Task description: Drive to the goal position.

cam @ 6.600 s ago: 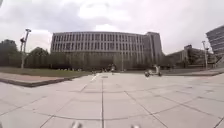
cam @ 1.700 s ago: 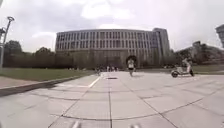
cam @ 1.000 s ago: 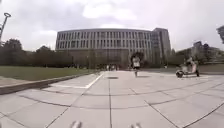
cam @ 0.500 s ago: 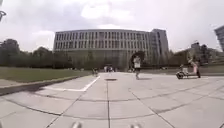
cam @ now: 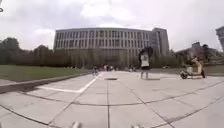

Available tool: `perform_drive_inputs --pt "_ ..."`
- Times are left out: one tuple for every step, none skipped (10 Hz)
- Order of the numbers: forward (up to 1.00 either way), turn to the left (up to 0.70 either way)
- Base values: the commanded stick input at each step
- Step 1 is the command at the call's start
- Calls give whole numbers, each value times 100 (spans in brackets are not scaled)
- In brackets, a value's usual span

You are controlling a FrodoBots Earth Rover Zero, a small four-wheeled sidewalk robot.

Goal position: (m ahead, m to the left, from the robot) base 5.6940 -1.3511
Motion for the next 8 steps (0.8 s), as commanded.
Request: perform_drive_inputs --pt "70 2" --pt "70 0" --pt "70 0" --pt "70 0" --pt "70 0" --pt "70 0" --pt "70 0" --pt "70 0"
